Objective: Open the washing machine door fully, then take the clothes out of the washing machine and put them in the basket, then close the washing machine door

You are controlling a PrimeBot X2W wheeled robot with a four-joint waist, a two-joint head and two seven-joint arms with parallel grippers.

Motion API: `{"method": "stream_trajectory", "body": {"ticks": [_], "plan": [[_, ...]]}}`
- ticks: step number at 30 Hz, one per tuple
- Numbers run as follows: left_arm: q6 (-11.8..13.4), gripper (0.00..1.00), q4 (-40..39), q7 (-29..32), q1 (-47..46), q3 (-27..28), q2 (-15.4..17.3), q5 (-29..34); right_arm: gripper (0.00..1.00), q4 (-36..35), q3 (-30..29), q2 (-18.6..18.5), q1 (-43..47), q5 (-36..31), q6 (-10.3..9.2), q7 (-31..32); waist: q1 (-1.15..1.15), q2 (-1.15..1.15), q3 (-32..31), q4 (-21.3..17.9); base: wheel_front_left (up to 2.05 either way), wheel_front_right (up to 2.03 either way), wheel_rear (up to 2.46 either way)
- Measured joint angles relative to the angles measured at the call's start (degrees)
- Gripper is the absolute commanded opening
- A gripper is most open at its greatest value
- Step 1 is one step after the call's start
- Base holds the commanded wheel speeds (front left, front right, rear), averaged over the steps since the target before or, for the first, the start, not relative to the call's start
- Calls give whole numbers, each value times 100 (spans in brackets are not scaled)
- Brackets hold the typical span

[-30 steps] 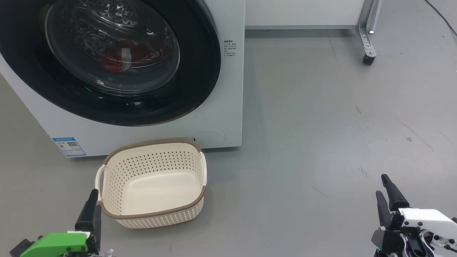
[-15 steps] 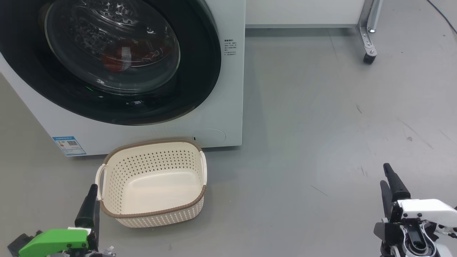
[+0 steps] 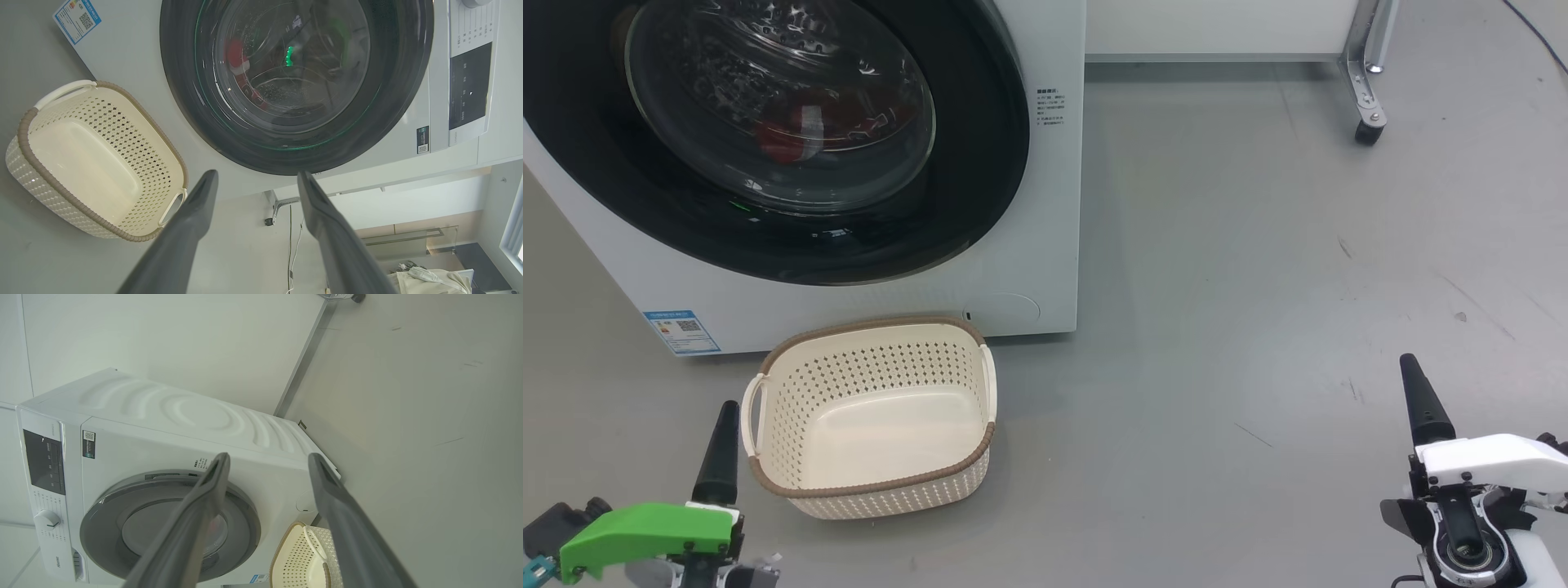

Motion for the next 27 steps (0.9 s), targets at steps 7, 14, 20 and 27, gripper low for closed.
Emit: {"method": "stream_trajectory", "body": {"ticks": [7,14,20,27], "plan": [[-1,100,12,-169,-8,-248,136,393,100,23,169,-143,-63,-560,0,-144,0,0,-1,-1,0,0,0],[-1,100,78,-298,-93,-509,255,925,100,55,415,-277,-162,-1216,-1,-280,0,0,-7,-6,0,0,0],[-2,100,168,-444,-168,-697,370,1454,100,102,658,-363,-235,-1813,-54,-397,0,0,-13,-12,0,0,0],[-2,100,212,-579,-278,-713,466,2090,100,140,949,-503,-371,-2520,-82,-545,0,0,-16,-16,0,0,0]]}}
